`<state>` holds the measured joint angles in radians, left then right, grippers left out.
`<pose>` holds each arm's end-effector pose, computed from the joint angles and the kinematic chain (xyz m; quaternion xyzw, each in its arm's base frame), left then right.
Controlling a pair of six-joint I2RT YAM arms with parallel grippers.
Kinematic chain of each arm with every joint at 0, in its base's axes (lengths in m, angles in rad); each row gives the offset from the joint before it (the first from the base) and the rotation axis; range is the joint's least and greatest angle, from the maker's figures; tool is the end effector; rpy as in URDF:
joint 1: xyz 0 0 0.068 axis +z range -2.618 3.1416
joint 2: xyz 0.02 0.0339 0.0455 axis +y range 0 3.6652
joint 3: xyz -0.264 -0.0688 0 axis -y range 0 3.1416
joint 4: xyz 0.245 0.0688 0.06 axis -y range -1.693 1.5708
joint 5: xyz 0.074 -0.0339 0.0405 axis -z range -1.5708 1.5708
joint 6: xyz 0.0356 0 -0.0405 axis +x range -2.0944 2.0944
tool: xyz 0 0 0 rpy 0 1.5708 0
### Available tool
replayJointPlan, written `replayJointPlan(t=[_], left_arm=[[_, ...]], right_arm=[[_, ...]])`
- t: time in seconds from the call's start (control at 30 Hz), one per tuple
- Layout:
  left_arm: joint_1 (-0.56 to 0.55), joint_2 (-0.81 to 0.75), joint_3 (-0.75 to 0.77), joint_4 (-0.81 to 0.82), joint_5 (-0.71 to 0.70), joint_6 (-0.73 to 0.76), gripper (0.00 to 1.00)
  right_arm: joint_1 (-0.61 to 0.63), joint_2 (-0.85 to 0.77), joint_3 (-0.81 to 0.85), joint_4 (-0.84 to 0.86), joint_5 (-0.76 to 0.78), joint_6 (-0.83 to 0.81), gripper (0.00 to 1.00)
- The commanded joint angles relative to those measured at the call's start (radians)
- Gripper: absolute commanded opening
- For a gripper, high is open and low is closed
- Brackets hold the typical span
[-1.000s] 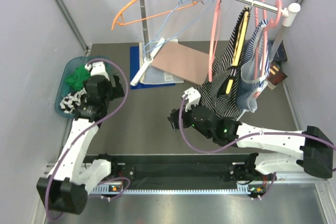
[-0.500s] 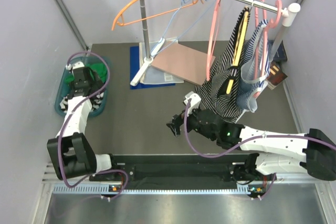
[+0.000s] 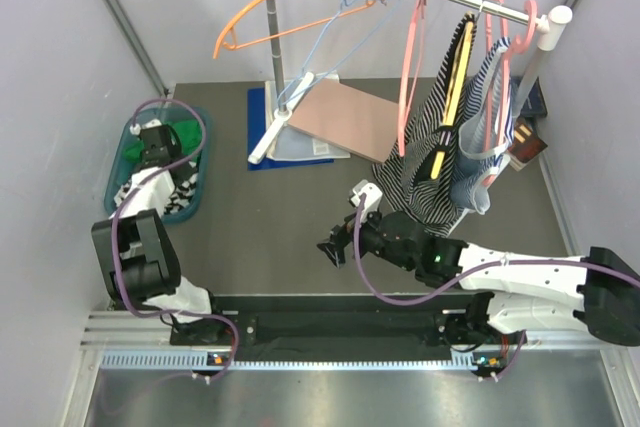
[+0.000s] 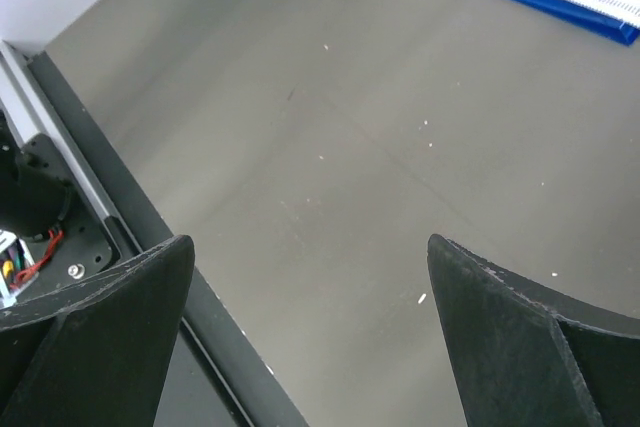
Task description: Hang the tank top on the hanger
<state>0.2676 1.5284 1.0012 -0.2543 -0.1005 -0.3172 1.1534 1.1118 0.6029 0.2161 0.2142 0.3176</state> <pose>0.3158 0.0903 0.2288 -0.2843 0.8773 0.0368 0.3850 0.1084 0.2258 0.2518 -0.2656 0.7553 0.3342 0.4973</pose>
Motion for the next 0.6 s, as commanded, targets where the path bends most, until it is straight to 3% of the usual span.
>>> replayJointPlan(t=[0.0, 0.17, 0.27, 0.43, 0.57], left_arm=[[0.004, -0.101, 0.048, 0.021, -0.005, -0.011, 0.00], [0.005, -0.395, 0.031, 0.067, -0.005, -0.031, 0.00], [0.002, -0.514, 0.077, 0.072, 0.071, -0.028, 0.00], [0.002, -0.562, 0.259, -0.032, 0.241, 0.010, 0.00], [0.001, -0.556, 0.375, -0.111, 0.485, 0.038, 0.00]], right_arm=[[-0.009, -0.052, 0.003, 0.013, 0.001, 0.005, 1.00], [-0.009, -0.056, 0.017, -0.017, 0.017, 0.000, 1.00], [-0.009, -0.049, 0.031, -0.037, 0.030, -0.005, 1.00], [-0.009, -0.041, 0.040, -0.060, 0.043, -0.005, 1.00], [-0.009, -0.052, 0.046, -0.092, 0.088, 0.008, 1.00]])
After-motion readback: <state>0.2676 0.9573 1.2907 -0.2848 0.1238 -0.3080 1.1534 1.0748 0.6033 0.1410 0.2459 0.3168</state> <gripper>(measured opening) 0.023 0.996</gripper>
